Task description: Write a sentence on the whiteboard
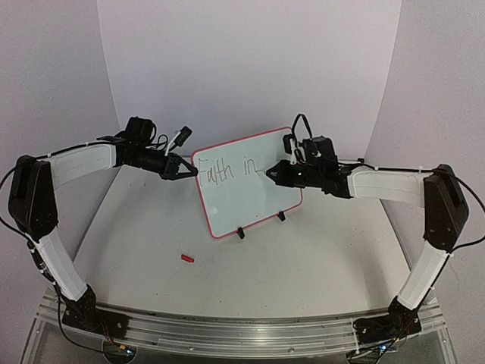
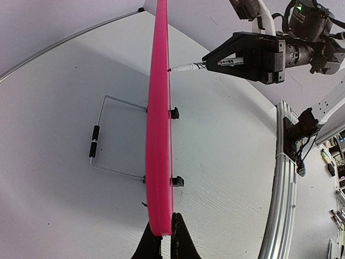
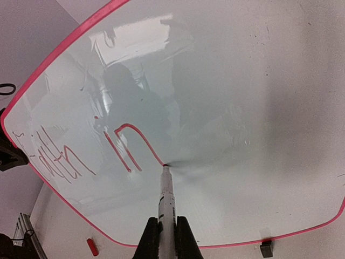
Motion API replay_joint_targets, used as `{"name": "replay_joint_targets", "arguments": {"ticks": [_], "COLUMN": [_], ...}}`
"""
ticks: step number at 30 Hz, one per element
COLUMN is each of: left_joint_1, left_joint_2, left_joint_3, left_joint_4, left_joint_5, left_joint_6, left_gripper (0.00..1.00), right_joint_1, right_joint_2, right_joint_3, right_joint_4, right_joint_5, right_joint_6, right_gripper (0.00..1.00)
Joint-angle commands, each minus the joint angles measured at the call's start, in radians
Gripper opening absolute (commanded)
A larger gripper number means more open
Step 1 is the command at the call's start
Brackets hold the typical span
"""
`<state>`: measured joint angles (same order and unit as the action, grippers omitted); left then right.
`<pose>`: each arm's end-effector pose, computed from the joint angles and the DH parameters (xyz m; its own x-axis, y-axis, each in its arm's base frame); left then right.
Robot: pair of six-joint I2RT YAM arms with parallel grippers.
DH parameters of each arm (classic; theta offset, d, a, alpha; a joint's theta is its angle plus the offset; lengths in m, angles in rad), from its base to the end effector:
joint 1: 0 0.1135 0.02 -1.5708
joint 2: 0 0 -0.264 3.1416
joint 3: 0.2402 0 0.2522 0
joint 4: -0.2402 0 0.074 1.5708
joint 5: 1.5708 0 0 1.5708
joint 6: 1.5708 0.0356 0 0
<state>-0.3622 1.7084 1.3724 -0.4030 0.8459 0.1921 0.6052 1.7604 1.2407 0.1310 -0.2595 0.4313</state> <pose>0.3453 -0.1594 0.2851 -0.4746 0.3152 -0.8218 0.8588 0.3706 -0.3538 0.3340 0.2422 0.2621 -0.5946 0.0800 -0.8000 -0.5466 0.6895 0.4752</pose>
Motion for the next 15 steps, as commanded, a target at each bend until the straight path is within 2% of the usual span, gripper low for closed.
{"name": "replay_joint_targets", "arguments": {"ticks": [1, 6, 15], "left_joint_1": [-0.031, -0.031, -0.031], "left_joint_2": [-0.018, -0.014, -0.014], "left_joint_3": [0.014, 0.014, 0.013], "left_joint_4": [-0.063, -0.064, -0.064], "left_joint_5": [0.004, 0.005, 0.004], "left_joint_6": [0.043, 0.043, 0.043], "left_gripper": [0.0, 0.0, 0.0], "right_joint_1": [-0.003, -0.005, -0.017], "right_joint_2": [-0.087, -0.14, -0.081], "right_joint_3": [0.007, -0.003, 0.045], "right_joint_4": [0.015, 0.013, 0.009], "right_joint_5": [0.008, 0.012, 0.034], "right_joint_6": [-0.006, -0.029, -0.042], "right_gripper": [0.0, 0.0, 0.0]}}
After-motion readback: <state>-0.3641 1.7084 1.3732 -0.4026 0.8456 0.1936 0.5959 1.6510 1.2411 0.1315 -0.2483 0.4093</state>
